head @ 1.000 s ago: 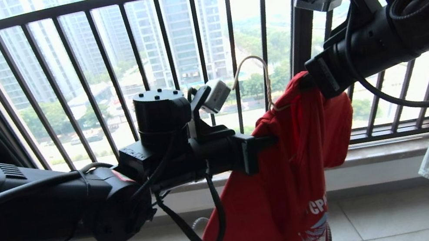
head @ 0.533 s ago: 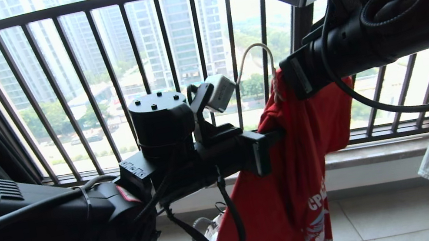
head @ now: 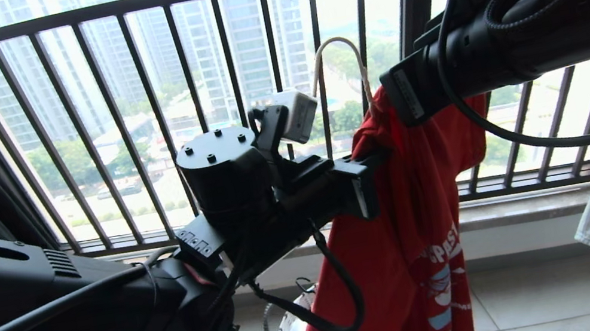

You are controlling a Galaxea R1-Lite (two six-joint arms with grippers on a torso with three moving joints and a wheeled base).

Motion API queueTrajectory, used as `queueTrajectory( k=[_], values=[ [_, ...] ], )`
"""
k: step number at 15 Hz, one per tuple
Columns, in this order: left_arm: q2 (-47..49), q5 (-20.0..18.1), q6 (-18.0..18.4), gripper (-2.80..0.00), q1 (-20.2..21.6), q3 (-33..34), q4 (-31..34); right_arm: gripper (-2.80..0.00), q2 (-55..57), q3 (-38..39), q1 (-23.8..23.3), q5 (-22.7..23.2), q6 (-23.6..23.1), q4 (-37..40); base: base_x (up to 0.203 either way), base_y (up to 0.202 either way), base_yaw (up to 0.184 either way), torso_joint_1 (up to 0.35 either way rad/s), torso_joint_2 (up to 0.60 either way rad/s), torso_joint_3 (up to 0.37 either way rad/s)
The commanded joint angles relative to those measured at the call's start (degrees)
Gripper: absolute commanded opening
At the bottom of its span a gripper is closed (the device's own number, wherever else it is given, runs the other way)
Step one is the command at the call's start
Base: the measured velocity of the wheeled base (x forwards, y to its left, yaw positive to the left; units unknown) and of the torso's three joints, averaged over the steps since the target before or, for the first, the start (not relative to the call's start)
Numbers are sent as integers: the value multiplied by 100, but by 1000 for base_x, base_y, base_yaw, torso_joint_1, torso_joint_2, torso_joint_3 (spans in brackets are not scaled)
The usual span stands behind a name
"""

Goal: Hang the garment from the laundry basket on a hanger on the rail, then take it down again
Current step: Hang the clothes on the clothes rack

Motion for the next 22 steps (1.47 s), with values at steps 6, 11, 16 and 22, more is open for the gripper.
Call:
queueTrajectory(
  k=[6,11,16,22],
  values=[
    [140,12,1,-280,-32,0,-147,0,-31,-45,6,-24,-5,30,0,0,0,0,0,0],
    [250,95,-20,-280,-32,-16,-457,0,-134,-19,6,-41,-5,82,0,0,0,0,0,0],
    [236,104,-20,-280,-15,-88,-457,0,-239,22,6,-51,-5,584,0,0,0,0,0,0],
    [129,174,-55,-280,-6,-88,-458,0,-416,25,75,-8,-13,654,0,0,0,0,0,0]
  ],
)
